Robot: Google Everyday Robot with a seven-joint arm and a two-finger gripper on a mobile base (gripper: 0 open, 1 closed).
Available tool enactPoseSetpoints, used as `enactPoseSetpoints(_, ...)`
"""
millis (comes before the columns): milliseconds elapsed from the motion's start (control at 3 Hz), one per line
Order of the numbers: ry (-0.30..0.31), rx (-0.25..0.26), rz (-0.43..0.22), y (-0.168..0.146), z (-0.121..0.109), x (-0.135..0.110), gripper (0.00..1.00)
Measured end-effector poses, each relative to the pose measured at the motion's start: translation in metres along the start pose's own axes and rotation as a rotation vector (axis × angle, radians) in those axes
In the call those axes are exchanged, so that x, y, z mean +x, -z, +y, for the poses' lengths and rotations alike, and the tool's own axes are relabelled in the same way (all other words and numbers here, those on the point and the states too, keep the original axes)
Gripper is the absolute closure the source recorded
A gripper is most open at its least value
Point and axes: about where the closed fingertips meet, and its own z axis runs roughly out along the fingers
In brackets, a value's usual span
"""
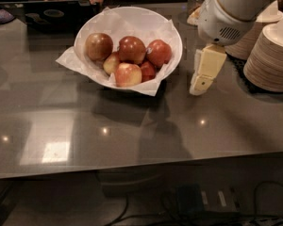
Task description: Pick apple from white bowl
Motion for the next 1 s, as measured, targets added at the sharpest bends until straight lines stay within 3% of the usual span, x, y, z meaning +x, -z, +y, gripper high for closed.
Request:
enactPoseSetpoints(667, 0.061, 0.091, -0.277, -0.031, -0.062, -0.064, 0.0)
enactPoseSetpoints(1000, 0.066, 0.07, -0.433, -0.042, -0.084, -0.091, 0.0)
